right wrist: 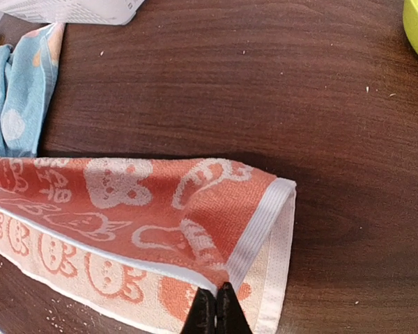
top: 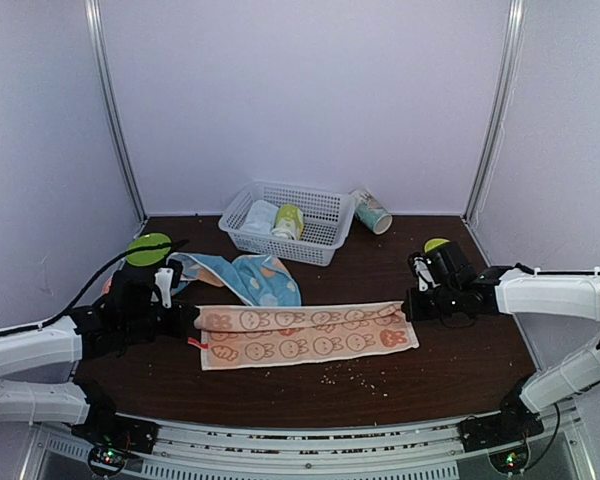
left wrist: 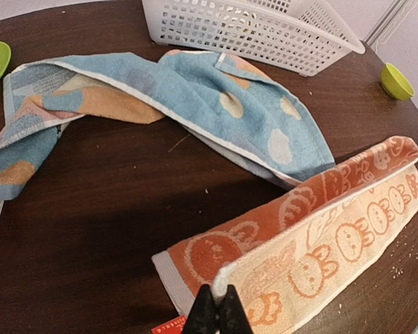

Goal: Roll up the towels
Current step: Fold the towel at the center of the board.

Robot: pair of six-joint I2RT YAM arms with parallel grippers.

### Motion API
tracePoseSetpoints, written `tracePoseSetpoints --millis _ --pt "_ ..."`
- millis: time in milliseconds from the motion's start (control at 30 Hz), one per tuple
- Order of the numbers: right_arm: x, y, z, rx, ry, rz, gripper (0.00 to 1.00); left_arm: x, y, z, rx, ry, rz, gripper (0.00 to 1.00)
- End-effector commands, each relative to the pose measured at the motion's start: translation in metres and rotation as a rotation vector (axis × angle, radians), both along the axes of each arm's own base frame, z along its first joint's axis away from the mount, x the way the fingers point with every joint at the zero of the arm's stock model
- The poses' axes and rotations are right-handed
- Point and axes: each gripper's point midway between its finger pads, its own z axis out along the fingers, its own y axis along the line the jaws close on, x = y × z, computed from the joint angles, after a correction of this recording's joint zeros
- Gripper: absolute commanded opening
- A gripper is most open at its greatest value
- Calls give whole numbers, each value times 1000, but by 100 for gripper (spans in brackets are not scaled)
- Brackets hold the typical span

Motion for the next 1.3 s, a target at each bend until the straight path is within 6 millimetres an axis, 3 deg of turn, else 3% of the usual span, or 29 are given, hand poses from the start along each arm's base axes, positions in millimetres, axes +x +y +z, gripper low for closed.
tracePoseSetpoints --millis 0,300,633,667,700,733,800,833,900,1000,1100,1267 --pt "-2 -2 5 -4 -31 -23 0 -5 -5 -5 -10 13 -23 0" --pt "-16 -13 14 -13 -51 -24 0 -18 -6 -5 -25 18 -51 0" --pt "-33 -14 -11 -13 14 -10 0 -29 -9 -22 -36 74 -67 0" --pt "-37 -12 -14 -6 26 -3 2 -31 -10 -23 -37 81 -76 0" --pt "-40 -10 -14 4 35 3 10 -33 -11 -24 -35 92 -78 0" --pt "-45 -7 -15 14 44 8 23 -36 -10 -25 -31 104 -77 6" --pt "-55 -4 -10 35 56 17 54 -42 -8 -25 -36 128 -66 37" --pt "-60 -2 -6 46 57 19 63 -45 -6 -22 -53 132 -58 49" --pt "-66 -1 6 75 49 22 73 -53 -2 -19 -76 155 -37 61" --pt "-66 -7 29 93 5 8 76 -58 4 -9 -117 164 -2 70" --pt "-57 -12 46 108 -21 -28 76 -59 8 3 -130 160 21 72" --pt "-34 -15 37 137 -5 -106 69 -46 9 -4 -100 216 106 73"
